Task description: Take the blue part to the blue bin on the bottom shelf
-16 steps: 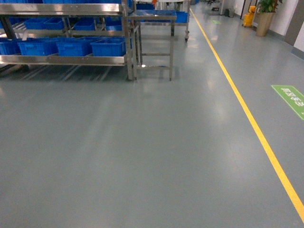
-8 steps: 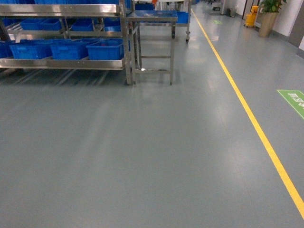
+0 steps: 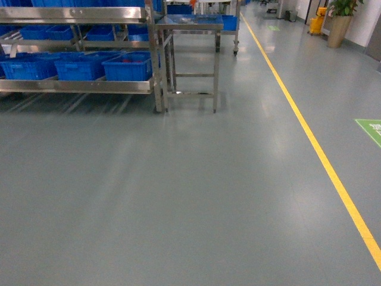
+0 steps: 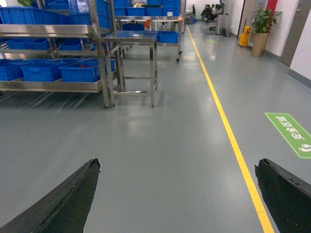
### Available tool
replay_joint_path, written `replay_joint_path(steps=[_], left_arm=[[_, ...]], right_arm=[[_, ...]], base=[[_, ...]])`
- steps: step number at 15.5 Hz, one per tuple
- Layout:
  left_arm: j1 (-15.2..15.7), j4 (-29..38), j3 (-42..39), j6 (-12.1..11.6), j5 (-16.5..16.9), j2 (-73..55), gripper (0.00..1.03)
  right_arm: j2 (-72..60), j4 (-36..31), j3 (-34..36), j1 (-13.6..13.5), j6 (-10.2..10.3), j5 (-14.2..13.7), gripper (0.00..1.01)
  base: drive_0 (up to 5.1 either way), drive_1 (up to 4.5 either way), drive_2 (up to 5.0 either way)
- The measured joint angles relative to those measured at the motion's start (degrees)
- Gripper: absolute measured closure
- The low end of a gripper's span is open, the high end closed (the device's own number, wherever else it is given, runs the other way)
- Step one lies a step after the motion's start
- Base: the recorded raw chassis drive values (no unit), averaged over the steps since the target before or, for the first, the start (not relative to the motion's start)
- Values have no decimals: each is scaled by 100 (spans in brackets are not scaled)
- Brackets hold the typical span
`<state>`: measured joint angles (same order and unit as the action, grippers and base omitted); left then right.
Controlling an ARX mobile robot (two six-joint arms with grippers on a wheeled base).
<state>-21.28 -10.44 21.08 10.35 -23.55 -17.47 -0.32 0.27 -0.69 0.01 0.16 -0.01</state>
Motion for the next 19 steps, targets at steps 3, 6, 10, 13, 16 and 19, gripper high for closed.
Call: replay_joint_path(steps=[3,6,10,13,16,19], left_arm=[[0,4,0,0,-2,0,60],[0,-9,0,0,-2,0,60],[0,7,0,0,-2,9,60],[0,13,0,0,2,4,60],[0,0,0,0,0,7,60],[0,-15,0,0,-2,4,60]], right_arm=[[0,7,0,0,0,0,3],[0,11,0,0,0,0,3],[0,-7,0,0,0,0,3],[0,11,0,0,0,0,3],[0,0,0,0,0,0,3],[0,-7,0,0,0,0,3]], base=[[7,409,-394],[2,403,-400],[-1,400,-403],[-2,401,-404],[-4,402,-410],[-6,400,-412]])
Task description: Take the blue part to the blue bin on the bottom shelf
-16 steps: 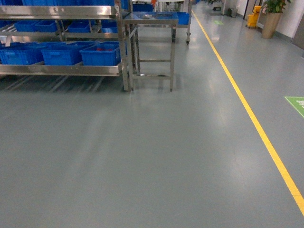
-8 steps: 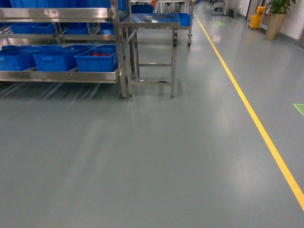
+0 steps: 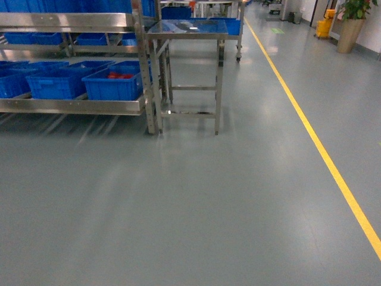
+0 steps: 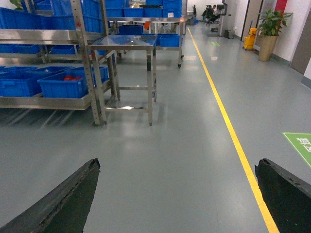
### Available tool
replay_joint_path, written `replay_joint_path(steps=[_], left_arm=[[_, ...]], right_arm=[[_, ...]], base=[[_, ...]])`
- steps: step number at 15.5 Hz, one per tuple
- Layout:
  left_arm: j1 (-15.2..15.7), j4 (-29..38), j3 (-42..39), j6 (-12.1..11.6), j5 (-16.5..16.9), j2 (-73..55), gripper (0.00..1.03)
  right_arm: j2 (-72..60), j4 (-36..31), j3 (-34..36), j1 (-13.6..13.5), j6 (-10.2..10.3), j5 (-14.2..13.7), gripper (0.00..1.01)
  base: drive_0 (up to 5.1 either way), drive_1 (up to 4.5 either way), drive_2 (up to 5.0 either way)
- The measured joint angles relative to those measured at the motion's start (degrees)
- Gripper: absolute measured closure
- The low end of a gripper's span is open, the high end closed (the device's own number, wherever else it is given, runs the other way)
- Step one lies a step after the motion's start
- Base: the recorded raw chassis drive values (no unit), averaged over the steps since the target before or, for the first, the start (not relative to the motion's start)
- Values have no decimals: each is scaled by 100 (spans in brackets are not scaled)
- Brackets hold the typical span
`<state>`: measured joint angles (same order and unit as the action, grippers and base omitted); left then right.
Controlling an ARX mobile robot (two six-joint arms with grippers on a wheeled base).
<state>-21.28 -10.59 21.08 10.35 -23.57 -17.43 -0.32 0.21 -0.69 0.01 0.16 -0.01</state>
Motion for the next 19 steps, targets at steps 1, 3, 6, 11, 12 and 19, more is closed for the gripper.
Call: replay_joint_path(steps=[1,3,6,11,12,19], left_arm=[[0,9,0,0,0,0,60],[0,13,0,0,7,2,60],[0,9,0,0,-11,2,60],[0,0,0,2,-13,-9,60],[0,28,0,0,4,-9,60],[0,28,0,2,-2,2,60]], right_arm=[[0,2,0,0,0,0,3],[0,11,0,0,0,0,3],[0,7,0,0,0,0,3],[0,7,0,0,0,0,3],[0,11,0,0,0,0,3],[0,15,0,0,0,0,3]], base=[[-5,401,-411],[-6,400,-412],[-7,399,-413],[1,407,-405],[-9,397,-415],[-1,405,-407]])
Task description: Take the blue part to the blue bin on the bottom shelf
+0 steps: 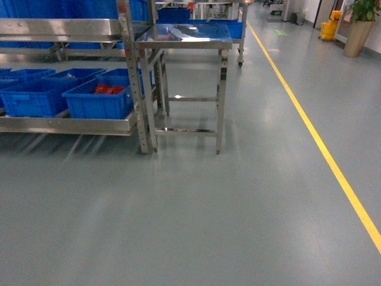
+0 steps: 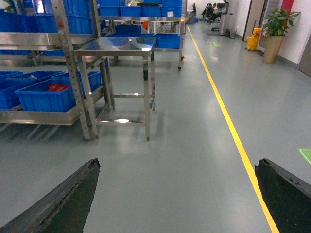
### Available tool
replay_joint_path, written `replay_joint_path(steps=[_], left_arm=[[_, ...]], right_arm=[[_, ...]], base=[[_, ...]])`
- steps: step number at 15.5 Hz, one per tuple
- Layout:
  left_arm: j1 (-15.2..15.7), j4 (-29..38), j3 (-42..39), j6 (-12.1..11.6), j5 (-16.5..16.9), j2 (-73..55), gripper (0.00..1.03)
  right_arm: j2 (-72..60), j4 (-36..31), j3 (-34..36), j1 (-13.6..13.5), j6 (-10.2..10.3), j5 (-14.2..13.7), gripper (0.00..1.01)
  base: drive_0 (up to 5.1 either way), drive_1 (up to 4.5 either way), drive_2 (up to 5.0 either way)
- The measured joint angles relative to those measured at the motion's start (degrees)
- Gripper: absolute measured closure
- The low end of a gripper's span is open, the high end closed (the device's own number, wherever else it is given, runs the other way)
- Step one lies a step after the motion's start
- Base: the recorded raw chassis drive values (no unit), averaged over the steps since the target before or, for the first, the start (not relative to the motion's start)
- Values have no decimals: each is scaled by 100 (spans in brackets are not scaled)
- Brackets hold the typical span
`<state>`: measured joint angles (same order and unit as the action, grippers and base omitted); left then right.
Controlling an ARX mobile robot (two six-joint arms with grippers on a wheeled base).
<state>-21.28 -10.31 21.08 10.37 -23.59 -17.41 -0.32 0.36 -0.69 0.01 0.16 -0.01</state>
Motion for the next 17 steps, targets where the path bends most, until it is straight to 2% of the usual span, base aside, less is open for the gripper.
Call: replay_joint_path(steps=[17], left_arm=[[0,2,0,-2,7,-4,60]], right_arm=[[0,-4,0,0,0,0,3]], base=[[3,410,-404]])
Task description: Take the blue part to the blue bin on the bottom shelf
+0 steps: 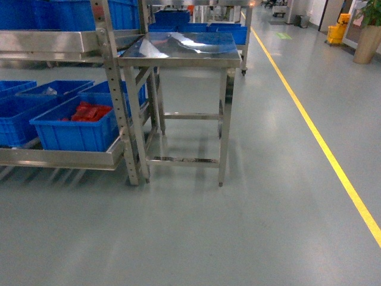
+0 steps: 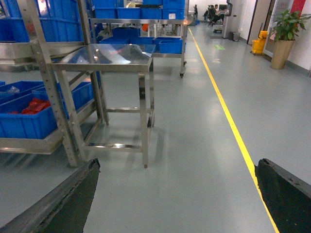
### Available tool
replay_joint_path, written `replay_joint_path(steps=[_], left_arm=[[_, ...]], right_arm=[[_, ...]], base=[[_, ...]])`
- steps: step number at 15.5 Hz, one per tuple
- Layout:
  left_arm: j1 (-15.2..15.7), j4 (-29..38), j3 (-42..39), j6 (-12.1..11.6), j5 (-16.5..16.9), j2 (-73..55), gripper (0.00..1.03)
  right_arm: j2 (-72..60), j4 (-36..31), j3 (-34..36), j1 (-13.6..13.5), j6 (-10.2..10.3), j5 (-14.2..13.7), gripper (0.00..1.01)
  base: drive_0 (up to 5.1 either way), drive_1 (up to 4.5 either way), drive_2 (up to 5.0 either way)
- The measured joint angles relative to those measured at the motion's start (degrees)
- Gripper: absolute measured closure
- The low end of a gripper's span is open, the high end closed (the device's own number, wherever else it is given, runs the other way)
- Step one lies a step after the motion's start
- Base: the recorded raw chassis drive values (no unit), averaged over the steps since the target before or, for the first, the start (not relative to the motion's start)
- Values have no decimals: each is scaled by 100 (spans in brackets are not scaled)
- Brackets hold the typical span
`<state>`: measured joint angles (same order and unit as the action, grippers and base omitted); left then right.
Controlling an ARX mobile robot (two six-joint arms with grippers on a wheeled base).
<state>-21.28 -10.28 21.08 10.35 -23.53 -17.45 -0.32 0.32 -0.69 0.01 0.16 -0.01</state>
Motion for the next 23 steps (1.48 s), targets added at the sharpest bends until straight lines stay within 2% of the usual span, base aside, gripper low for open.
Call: replay_joint_path(steps=[23], left_arm=[[0,-26,0,2,0,-7,60]], right_arm=[[0,0,0,0,0,0,3]], base=[[-2,403,-408]])
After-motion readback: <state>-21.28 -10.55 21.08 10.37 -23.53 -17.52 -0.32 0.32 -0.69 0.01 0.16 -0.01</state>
